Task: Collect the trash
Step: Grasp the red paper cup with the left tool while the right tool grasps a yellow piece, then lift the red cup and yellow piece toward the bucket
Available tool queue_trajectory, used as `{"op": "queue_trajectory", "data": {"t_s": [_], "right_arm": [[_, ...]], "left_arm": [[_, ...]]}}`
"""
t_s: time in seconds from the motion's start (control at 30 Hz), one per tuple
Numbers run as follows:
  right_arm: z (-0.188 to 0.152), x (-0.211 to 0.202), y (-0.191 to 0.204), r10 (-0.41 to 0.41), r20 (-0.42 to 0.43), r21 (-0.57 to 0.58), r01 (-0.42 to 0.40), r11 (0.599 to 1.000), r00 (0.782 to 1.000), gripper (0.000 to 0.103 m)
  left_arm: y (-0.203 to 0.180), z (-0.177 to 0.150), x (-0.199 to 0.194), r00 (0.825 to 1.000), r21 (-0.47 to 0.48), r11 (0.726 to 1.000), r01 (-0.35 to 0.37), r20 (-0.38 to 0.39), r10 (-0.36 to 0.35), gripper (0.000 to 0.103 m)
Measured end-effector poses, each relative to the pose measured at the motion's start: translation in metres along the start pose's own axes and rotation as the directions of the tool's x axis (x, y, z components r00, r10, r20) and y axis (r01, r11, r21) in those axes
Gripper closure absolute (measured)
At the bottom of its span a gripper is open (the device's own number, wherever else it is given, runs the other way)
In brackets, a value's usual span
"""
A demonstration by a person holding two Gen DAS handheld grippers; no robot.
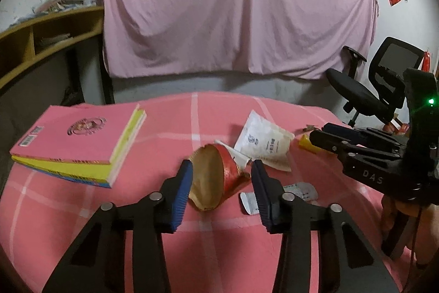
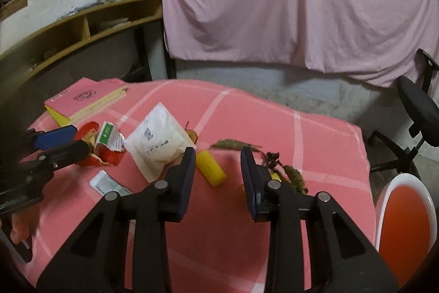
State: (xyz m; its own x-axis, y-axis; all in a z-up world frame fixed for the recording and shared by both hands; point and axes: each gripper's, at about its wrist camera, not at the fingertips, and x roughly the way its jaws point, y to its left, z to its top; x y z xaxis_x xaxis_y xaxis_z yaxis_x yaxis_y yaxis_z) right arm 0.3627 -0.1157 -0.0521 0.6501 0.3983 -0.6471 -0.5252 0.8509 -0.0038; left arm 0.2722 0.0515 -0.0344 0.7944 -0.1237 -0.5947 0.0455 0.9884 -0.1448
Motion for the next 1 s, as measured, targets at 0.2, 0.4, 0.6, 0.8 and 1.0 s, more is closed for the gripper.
{"op": "queue_trajectory", "data": {"t_s": [0.2, 0.4, 0.6, 0.8, 1.0], "right_arm": [[-0.002, 0.012, 0.002, 0.000, -0.066, -0.006, 0.000, 1.000, 0.998, 0.000], [-0.004, 0.013, 0.003, -0.001, -0.084, -0.002, 0.001, 1.000, 0.997, 0.000], [-0.007, 0.003, 0.004, 0.001, -0.046, 0.003, -0.001, 1.000, 0.999, 0.000], [-0.010, -0.018, 0.013, -0.011, 0.045, -0.019, 0.012, 1.000, 0.999, 0.000], [-0.019, -0.051, 0.027, -0.022, 0.178, -0.054, 0.032, 0.998, 0.984, 0.000]], "left_arm": [[0.001, 0.003, 0.001, 0.999, -0.010, 1.000, 0.029, -0.015, -0.029, 0.079], [-0.003, 0.001, -0.002, 0.999, 0.007, 0.999, 0.036, -0.012, -0.036, 0.087], [0.004, -0.002, -0.007, 0.999, -0.038, 0.998, 0.047, 0.003, -0.047, 0.088], [0.016, -0.006, -0.022, 0.997, -0.097, 0.993, 0.067, 0.054, -0.062, 0.088], [0.013, -0.008, -0.050, 0.984, -0.087, 0.993, 0.078, 0.164, -0.063, 0.089]]}}
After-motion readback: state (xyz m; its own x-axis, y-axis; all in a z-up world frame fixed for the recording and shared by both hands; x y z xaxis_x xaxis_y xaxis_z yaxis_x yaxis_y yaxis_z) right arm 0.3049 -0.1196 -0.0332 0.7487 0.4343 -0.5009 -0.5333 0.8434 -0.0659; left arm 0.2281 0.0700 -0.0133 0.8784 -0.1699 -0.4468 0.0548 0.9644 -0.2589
